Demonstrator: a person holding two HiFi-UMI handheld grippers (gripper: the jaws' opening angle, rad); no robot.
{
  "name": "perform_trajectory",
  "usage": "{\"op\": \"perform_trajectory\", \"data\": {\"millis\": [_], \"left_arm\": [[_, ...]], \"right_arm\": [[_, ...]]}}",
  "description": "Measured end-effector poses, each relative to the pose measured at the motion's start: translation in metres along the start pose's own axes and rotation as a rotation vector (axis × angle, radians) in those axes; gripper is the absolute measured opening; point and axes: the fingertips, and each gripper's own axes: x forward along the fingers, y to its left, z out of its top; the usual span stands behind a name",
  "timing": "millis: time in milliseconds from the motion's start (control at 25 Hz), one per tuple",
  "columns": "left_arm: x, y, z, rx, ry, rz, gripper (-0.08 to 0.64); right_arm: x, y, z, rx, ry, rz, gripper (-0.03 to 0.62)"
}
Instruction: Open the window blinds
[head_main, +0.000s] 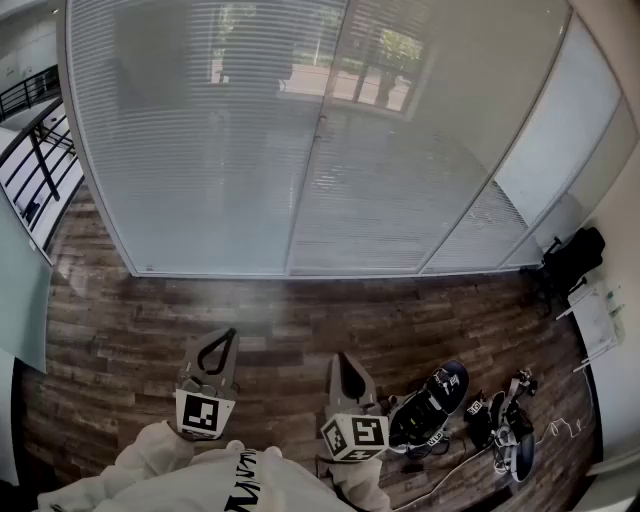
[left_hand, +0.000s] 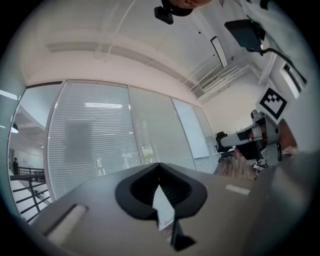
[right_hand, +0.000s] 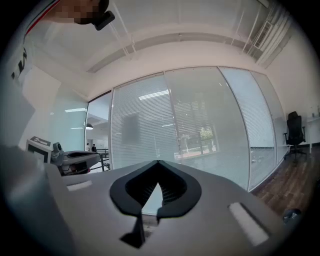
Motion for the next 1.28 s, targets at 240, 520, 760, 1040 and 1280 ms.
{"op": "perform_trajectory", "data": {"millis": [240,520,760,1040,1280], "left_arm": [[0.0,0.003,-0.003,0.005,0.003,-0.006,0.0],[0.001,0.001,-0.009,-0.011,0.022,-0.016,0.0],[0.001,0.002,-0.009,0.009,0.026,-0.003,0.0],[0.007,-0.007,-0.008,0.017,0.039,0.014,0.0],[0.015,-0.017,0.001,0.04,0.023,0.033,0.0]], "right_arm": [[-0.002,-0.001,-0.002,-0.006,-0.003,-0.012,-0.002],[-0.007,-0.007,0.0,0.017,-0.029,-0.022,0.002],[-0.008,-0.016,-0.004,0.038,-0.025,-0.031,0.002],[-0.02,-0.033,-0.008,0.019,-0.013,-0.034,0.002],[-0.026,-0.052,-0.009,0.032,-0.013,-0.024,0.002]]}}
